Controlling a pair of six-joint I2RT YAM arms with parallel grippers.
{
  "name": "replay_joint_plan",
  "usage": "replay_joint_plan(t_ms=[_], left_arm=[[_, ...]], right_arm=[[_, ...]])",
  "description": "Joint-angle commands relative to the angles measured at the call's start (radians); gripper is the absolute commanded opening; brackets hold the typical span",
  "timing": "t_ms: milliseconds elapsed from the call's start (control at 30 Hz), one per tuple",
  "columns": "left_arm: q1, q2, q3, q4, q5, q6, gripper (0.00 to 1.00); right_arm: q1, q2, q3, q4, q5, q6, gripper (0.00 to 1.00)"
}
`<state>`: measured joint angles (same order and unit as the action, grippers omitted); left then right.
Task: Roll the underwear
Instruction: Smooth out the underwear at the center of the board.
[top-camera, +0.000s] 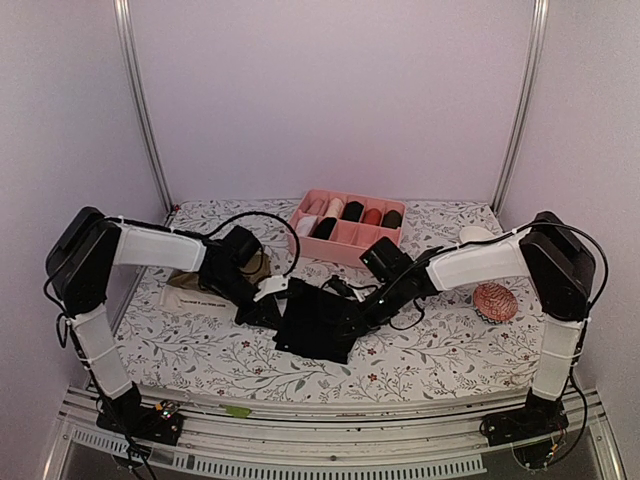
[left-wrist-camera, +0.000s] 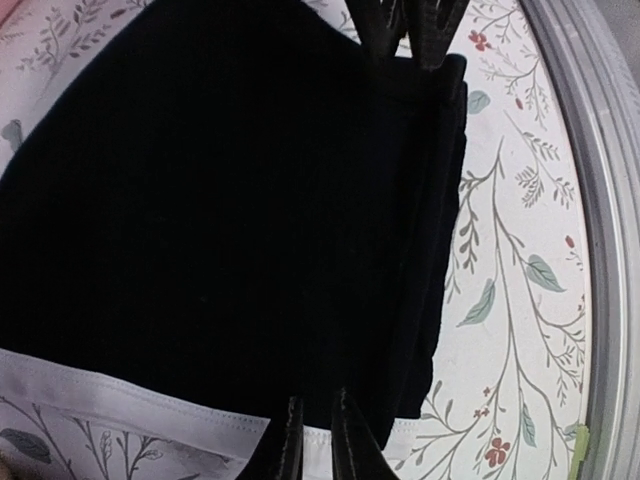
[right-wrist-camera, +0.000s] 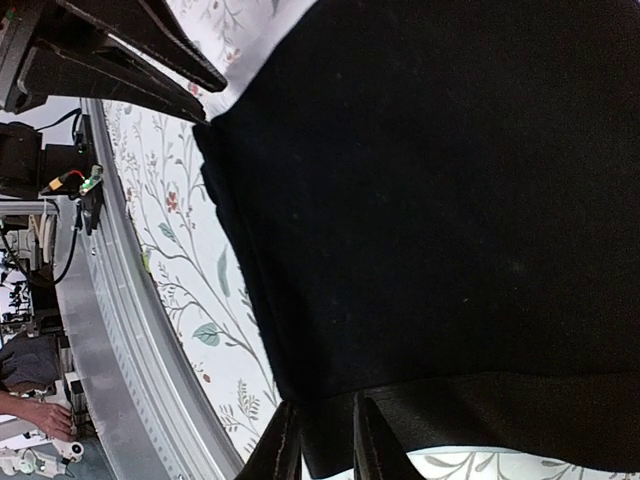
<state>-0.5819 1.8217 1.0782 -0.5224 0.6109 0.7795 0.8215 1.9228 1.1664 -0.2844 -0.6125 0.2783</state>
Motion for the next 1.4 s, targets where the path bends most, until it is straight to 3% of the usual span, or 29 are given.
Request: replay_joint_plan(t_ms=[0, 300, 500, 667, 767, 800, 833, 867, 933, 1033, 1100, 1133, 1233, 1367], left_arm=[[-0.045, 0.034, -0.039, 0.044, -0.04, -0.019, 0.1], [-0.116, -0.016, -0.17, 0.083, -0.161, 0.004, 0.04], [-0.116, -0.103, -0.18, 0.056, -0.123, 0.008, 0.09], [-0.059, -0.24, -0.119, 0.047, -0.015, -0.103, 0.3], [0.004, -0.337, -0.059, 0.095, 0.018, -0.197, 0.48], [0.018, -0.366, -0.039, 0.114, 0.014, -0.221, 0.6], [0.032, -0.397, -0.021, 0.136, 0.007, -0.241, 0.84], [0.039, -0.424, -0.003, 0.164, -0.003, -0.265, 0.94], [0.043, -0.473, -0.002, 0.261, -0.039, -0.356, 0.96], [0.044, -0.509, -0.096, 0.486, -0.035, -0.504, 0.96], [0.041, -0.495, -0.13, 0.575, 0.015, -0.527, 0.96], [0.042, -0.472, -0.115, 0.567, 0.064, -0.532, 0.96], [0.038, -0.354, -0.043, 0.55, 0.187, -0.669, 0.96], [0.031, -0.148, 0.006, 0.571, 0.398, -0.861, 0.96]], right_arm=[[0.008, 0.04, -0.006, -0.023, 0.025, -0.008, 0.2], [0.054, 0.05, -0.11, -0.039, 0.046, -0.039, 0.2], [0.061, -0.06, -0.17, -0.072, 0.067, -0.027, 0.25], [0.056, -0.194, -0.122, -0.129, 0.18, -0.018, 0.45], [0.045, -0.307, -0.067, -0.131, 0.266, 0.012, 0.61], [0.045, -0.344, -0.054, -0.123, 0.309, 0.02, 0.67], [0.042, -0.385, -0.042, -0.114, 0.347, 0.023, 0.72], [0.041, -0.42, -0.034, -0.099, 0.381, 0.024, 0.79], [0.037, -0.496, -0.033, -0.048, 0.464, 0.032, 0.97], [0.034, -0.527, -0.058, 0.053, 0.599, 0.097, 0.99], [0.024, -0.507, -0.068, 0.09, 0.677, 0.148, 0.99], [0.007, -0.488, -0.07, 0.108, 0.626, 0.208, 0.99], [-0.073, -0.415, -0.089, 0.213, 0.235, 0.215, 0.99], [-0.088, -0.34, -0.185, 0.39, 0.034, 0.329, 0.99]])
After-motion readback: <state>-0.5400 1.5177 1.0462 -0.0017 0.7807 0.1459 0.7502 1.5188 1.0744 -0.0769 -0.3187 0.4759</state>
